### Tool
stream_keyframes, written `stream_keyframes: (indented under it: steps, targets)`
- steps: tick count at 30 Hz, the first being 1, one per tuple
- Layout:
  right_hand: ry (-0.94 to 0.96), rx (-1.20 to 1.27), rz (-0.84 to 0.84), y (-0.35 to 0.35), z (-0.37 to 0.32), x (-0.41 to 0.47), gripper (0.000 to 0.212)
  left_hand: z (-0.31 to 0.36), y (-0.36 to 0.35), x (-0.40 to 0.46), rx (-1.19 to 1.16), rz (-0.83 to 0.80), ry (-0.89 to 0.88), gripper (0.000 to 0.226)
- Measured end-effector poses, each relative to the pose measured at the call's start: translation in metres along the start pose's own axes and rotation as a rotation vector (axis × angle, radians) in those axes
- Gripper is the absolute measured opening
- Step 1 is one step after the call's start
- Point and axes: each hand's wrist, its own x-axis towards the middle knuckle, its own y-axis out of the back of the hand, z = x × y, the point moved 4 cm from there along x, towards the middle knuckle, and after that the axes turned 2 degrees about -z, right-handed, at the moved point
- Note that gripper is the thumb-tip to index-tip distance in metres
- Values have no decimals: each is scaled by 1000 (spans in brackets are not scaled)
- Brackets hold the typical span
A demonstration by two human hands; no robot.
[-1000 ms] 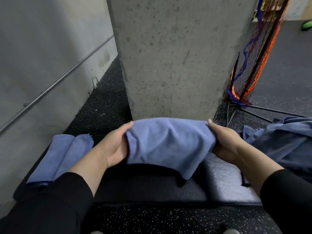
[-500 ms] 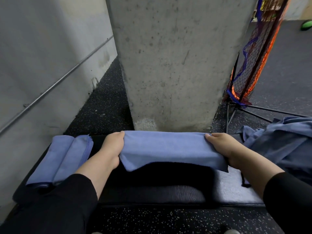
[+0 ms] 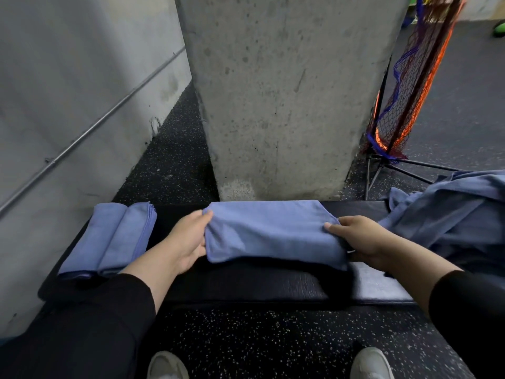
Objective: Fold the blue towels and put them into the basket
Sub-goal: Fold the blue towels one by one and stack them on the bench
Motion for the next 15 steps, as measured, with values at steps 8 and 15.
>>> stream_keyframes:
  steps: [8, 15]
  targets:
    - [142, -531, 239, -2, 12, 11, 25, -15, 9, 5, 477, 214, -99, 20]
    - [234, -1017, 376, -22, 31, -10, 34, -34, 12, 2, 1062, 68, -191, 64]
